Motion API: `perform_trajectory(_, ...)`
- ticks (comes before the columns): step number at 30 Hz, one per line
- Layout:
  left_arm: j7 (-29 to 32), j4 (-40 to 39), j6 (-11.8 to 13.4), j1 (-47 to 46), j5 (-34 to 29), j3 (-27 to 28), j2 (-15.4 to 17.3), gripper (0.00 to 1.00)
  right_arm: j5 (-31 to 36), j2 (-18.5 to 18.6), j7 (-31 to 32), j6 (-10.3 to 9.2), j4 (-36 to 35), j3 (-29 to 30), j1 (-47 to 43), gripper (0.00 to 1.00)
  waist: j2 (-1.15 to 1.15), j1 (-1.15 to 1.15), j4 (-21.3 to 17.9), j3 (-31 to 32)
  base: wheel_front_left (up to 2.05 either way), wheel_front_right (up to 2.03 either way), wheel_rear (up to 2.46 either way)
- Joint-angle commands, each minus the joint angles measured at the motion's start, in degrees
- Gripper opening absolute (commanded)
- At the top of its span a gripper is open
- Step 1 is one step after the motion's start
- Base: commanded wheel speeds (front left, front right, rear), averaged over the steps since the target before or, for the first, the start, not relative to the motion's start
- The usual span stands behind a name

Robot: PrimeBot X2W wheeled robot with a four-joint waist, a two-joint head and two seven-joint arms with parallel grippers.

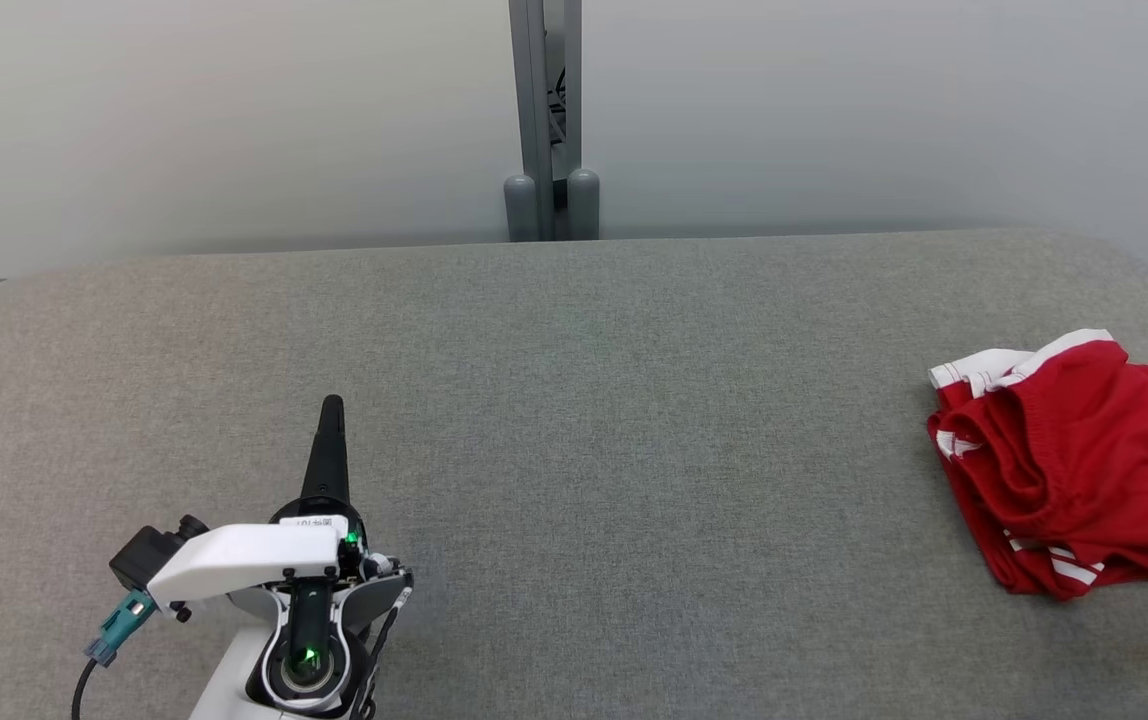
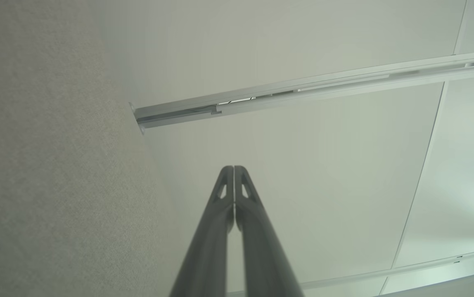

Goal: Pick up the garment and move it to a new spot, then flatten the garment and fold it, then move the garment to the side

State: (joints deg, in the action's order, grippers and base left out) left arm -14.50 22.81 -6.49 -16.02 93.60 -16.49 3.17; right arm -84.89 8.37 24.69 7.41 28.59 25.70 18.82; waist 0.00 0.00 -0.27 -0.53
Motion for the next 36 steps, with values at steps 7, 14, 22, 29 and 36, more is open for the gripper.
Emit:
perform_trajectory(7,-0.54,0.84,-1.01,-2.13,3.38,-0.05,-0.13,0.00,-3.51,0.80,1.35,0.14,1.27,1.16,1.84,0.00,0.00,0.00,0.18,-0.11,0.00,0.00,0.00)
perform_trajectory(14,-0.61,1.10,-1.23,-2.20,4.52,-0.09,-0.31,0.00,-4.52,0.87,1.72,0.14,1.68,1.45,1.90,0.00,0.00,0.00,0.27,-0.17,0.00,0.00,0.00)
perform_trajectory(22,-0.61,1.09,-1.23,-2.14,4.52,-0.08,-0.30,0.00,-4.57,0.90,1.67,0.14,1.67,1.38,1.88,0.00,0.00,0.00,0.26,-0.17,0.00,0.00,0.00)
perform_trajectory(29,-0.61,1.09,-1.23,-2.13,4.52,-0.08,-0.30,0.00,-4.63,0.93,1.62,0.14,1.67,1.31,1.86,0.00,0.00,0.00,0.26,-0.17,0.00,0.00,0.00)
perform_trajectory(36,-0.61,1.08,-1.23,-2.12,4.52,-0.07,-0.30,0.00,-4.69,0.95,1.59,0.14,1.67,1.26,1.85,0.00,0.00,0.00,0.26,-0.17,0.00,0.00,0.00)
